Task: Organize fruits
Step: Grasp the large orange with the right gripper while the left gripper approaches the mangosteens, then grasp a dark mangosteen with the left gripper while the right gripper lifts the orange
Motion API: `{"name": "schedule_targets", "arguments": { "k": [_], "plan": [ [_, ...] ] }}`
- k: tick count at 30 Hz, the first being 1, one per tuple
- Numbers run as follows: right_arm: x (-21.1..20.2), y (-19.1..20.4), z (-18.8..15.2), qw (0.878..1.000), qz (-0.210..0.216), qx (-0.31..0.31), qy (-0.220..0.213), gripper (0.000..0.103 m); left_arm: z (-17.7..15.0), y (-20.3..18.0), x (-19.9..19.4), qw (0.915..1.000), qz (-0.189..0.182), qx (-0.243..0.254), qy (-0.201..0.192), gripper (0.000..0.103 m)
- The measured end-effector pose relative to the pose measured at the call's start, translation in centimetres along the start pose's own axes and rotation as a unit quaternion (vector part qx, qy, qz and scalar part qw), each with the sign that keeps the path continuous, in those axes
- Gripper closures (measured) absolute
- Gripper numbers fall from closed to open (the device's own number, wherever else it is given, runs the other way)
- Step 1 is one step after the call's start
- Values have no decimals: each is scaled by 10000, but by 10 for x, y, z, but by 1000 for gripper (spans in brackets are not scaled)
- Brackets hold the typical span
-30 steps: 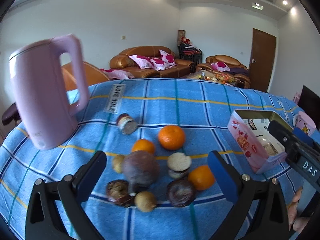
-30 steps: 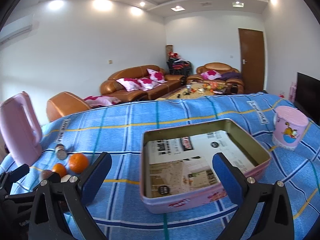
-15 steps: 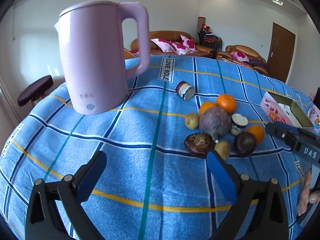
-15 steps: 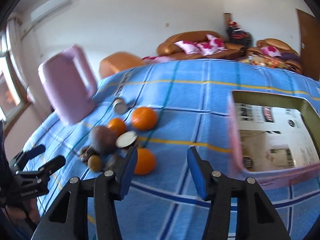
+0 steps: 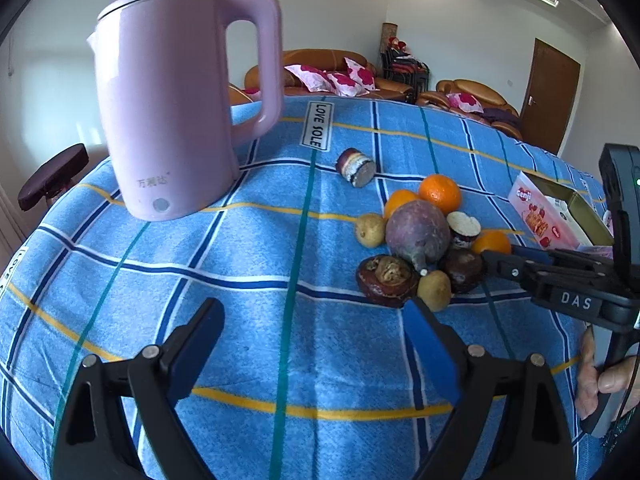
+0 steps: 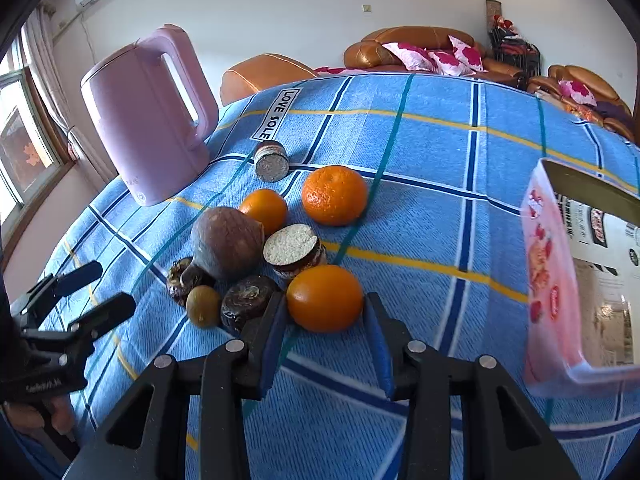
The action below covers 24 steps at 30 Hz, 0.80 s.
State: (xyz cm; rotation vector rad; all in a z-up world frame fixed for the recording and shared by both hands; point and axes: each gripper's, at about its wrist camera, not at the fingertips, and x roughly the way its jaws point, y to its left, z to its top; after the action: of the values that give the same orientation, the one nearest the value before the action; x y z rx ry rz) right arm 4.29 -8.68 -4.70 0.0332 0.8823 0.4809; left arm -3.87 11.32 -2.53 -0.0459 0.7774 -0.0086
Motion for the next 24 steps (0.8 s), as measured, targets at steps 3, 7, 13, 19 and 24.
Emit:
{"name": "schedule_targets", "arguments": {
  "k": [3, 7, 13, 19, 24],
  "plan": [
    [1, -5, 0, 9997, 207, 138, 54, 61, 6, -9, 9, 9998, -71, 150, 98, 10],
    [-2, -1, -3, 9999, 124, -2, 48, 62, 11, -18, 24, 9990, -121, 304, 293, 16],
    [-21, -6, -3, 9991, -176, -16, -375, 62, 17, -21, 36, 9982, -227, 333, 435, 21],
    [-24, -18, 0, 9985, -193, 205, -473, 62, 27, -24, 53, 9969, -436, 252, 601, 39],
    [-25, -18, 0, 9982, -241, 193, -511, 62, 28, -22, 54, 9970, -491, 185, 577, 58]
  ]
}}
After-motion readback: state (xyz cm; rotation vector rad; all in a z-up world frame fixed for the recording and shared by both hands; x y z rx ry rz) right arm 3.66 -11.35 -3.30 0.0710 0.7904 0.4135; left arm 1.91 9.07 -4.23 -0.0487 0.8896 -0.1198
